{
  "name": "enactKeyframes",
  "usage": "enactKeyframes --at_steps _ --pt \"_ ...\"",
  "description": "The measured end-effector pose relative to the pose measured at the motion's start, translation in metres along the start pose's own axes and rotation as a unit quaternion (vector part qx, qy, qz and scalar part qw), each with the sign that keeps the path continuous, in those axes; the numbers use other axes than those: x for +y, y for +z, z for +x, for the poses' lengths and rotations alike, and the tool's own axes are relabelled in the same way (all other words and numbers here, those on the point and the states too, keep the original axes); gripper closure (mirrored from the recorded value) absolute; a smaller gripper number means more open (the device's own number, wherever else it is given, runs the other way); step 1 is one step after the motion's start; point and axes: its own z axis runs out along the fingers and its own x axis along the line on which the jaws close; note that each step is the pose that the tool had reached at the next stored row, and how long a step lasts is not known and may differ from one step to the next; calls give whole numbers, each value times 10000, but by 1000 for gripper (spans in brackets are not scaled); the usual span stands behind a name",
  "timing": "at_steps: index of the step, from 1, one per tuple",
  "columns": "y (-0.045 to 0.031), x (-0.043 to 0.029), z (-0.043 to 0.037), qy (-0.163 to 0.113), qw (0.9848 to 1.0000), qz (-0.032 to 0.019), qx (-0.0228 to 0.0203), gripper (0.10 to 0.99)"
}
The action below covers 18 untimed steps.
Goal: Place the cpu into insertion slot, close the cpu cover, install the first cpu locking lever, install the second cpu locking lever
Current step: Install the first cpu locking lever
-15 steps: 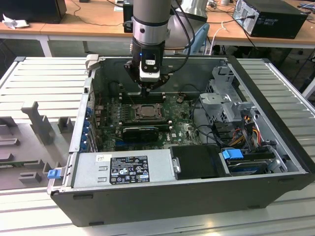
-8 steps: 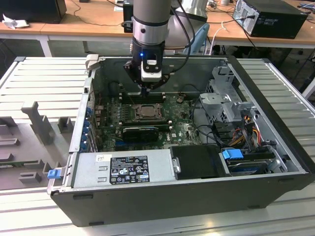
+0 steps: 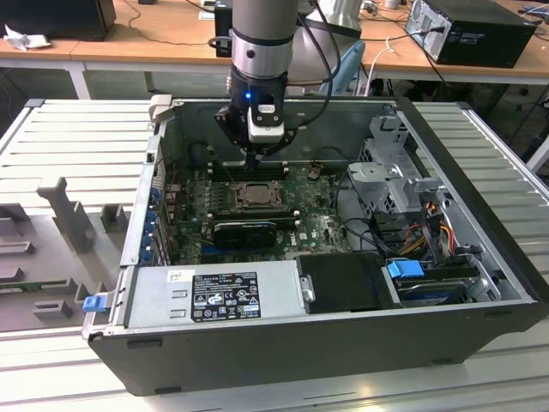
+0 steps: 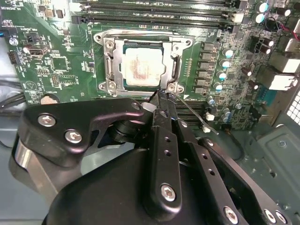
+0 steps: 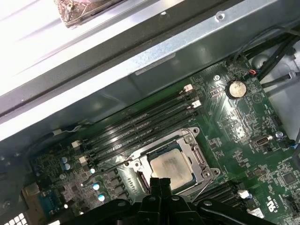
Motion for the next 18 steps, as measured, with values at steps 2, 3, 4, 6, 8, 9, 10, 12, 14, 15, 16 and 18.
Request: enactKeyframes --at_steps 2,3,4,6,8,9,10,12,14,15,16,18 --pt "0 0 0 -65 10000 4 3 980" --pt "0 0 0 -91 10000 6 4 980" --pt "0 0 0 -110 9999 6 5 980" --pt "0 0 0 -168 9999 10 7 980" --pt "0 0 0 -212 9998 12 9 980" --pt "0 0 0 -229 9997 13 9 980" --pt "0 0 0 -250 9997 14 10 980" --pt "0 0 0 -308 9995 17 13 980" --pt "0 0 0 -364 9993 21 15 980" --pt "0 0 0 -379 9993 21 16 980" --pt "0 0 0 -408 9992 23 17 980" --pt "0 0 0 -444 9990 25 18 980"
